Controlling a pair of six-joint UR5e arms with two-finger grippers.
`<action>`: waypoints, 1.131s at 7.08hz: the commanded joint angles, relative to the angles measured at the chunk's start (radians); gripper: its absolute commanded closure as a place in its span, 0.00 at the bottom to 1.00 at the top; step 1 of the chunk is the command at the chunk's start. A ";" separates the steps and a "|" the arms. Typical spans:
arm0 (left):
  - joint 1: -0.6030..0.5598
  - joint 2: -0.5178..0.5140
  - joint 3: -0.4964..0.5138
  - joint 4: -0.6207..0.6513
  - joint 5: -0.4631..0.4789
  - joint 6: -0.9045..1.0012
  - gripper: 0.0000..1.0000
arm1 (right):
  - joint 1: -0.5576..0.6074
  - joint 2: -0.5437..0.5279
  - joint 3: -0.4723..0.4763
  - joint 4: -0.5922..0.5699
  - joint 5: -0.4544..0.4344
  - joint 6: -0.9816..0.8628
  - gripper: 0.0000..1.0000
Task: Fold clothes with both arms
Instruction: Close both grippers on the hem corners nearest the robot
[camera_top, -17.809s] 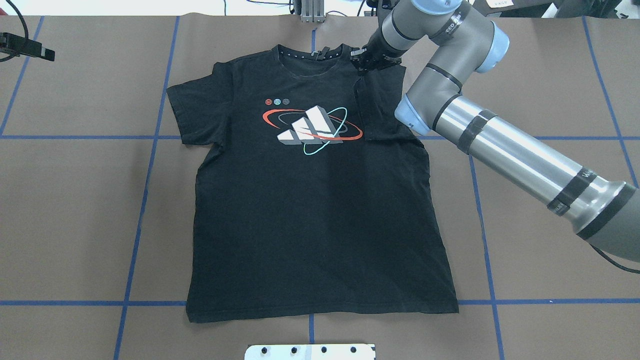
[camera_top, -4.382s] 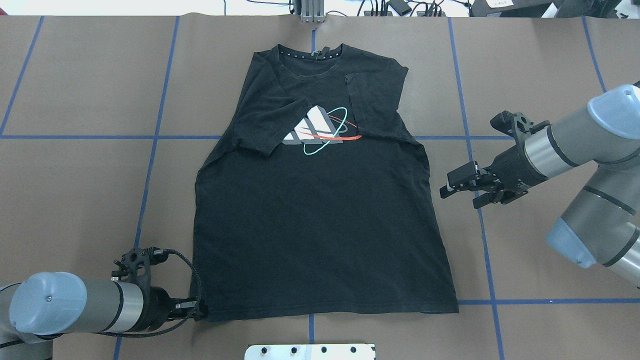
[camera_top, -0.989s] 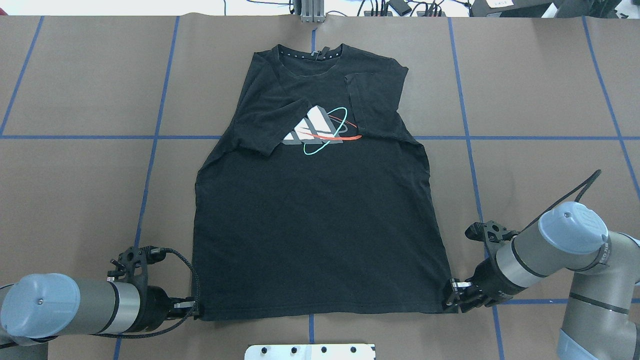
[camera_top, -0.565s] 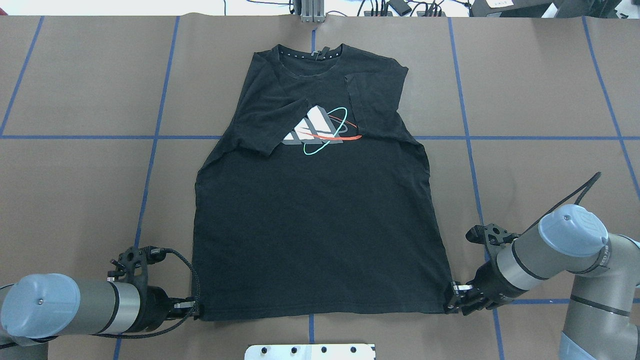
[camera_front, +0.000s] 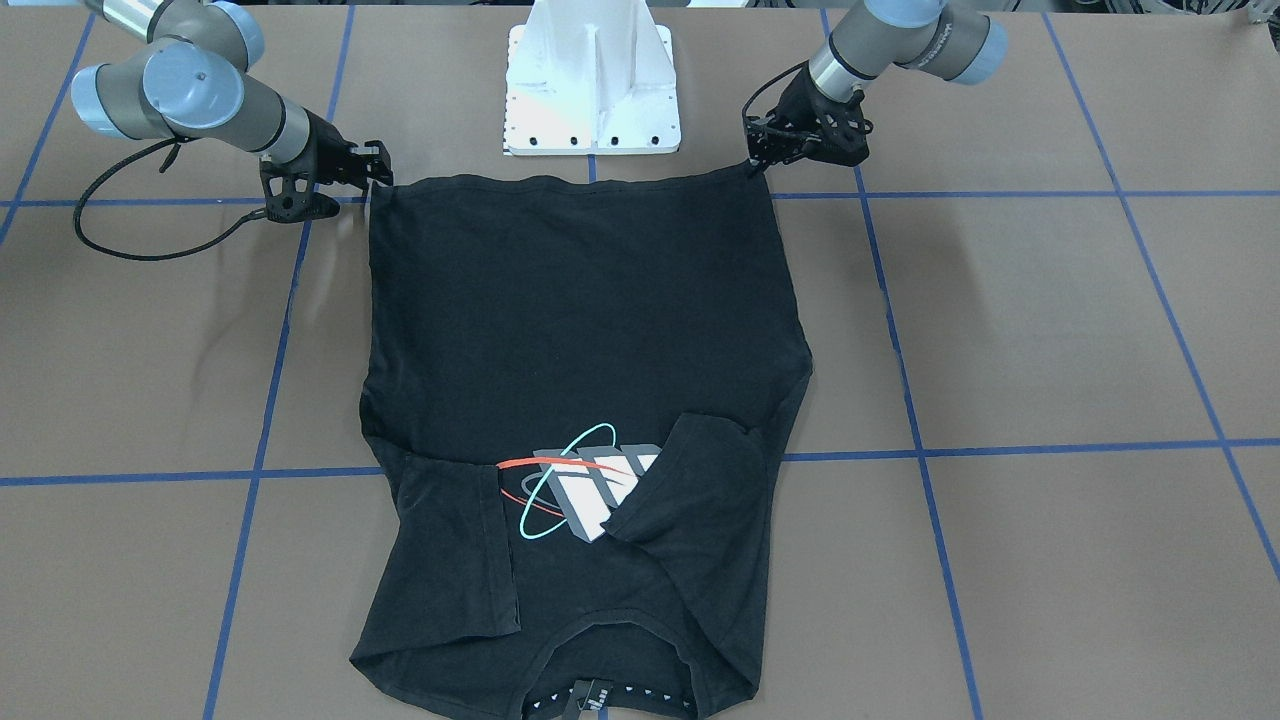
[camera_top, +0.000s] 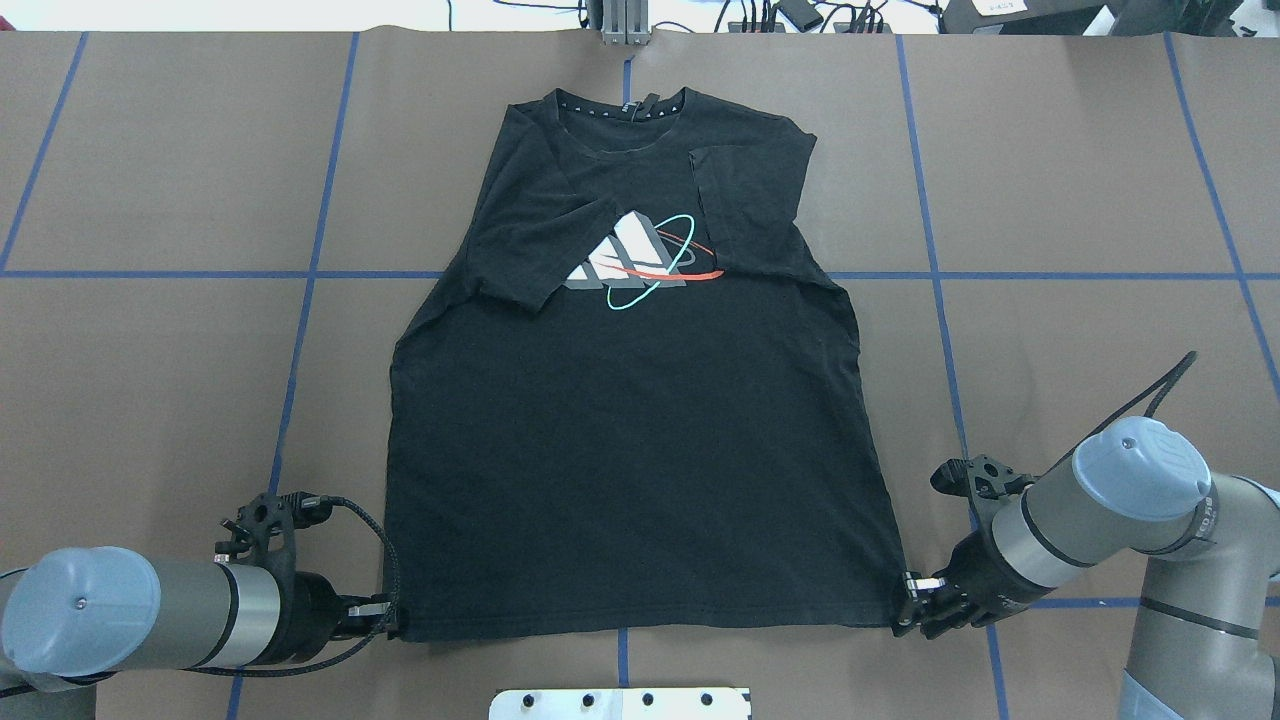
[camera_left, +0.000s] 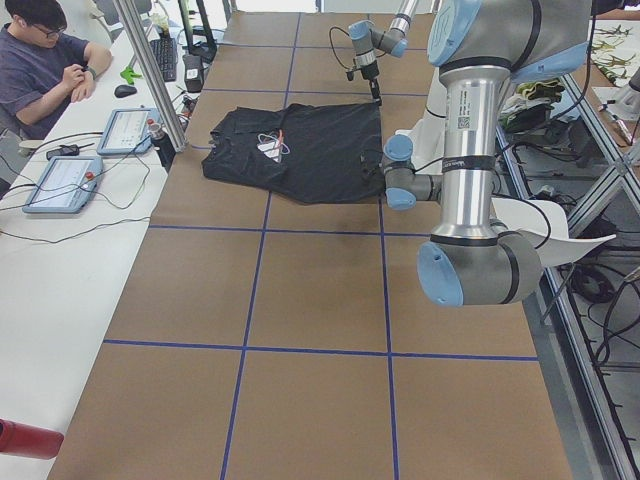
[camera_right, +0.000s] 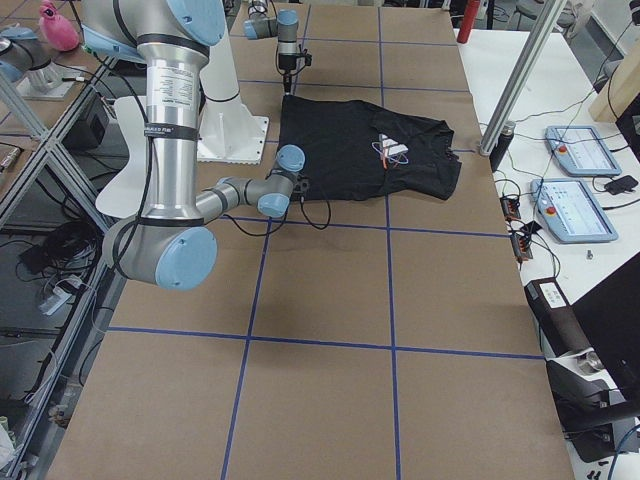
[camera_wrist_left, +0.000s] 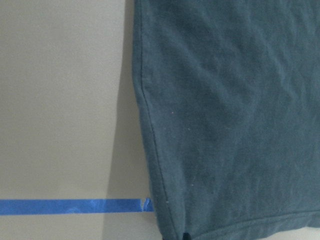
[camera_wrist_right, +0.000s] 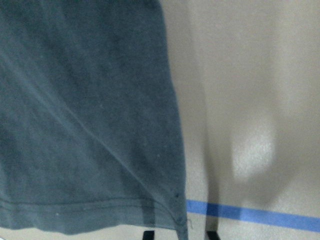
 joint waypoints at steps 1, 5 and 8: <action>-0.001 0.002 0.000 0.000 0.000 0.000 1.00 | 0.002 0.001 -0.001 -0.001 0.000 0.000 0.80; -0.001 0.002 0.000 0.000 0.000 0.000 1.00 | 0.031 0.000 0.006 -0.001 0.001 0.000 1.00; -0.007 0.003 -0.020 0.000 0.000 0.000 1.00 | 0.042 -0.005 0.050 0.005 0.014 0.000 1.00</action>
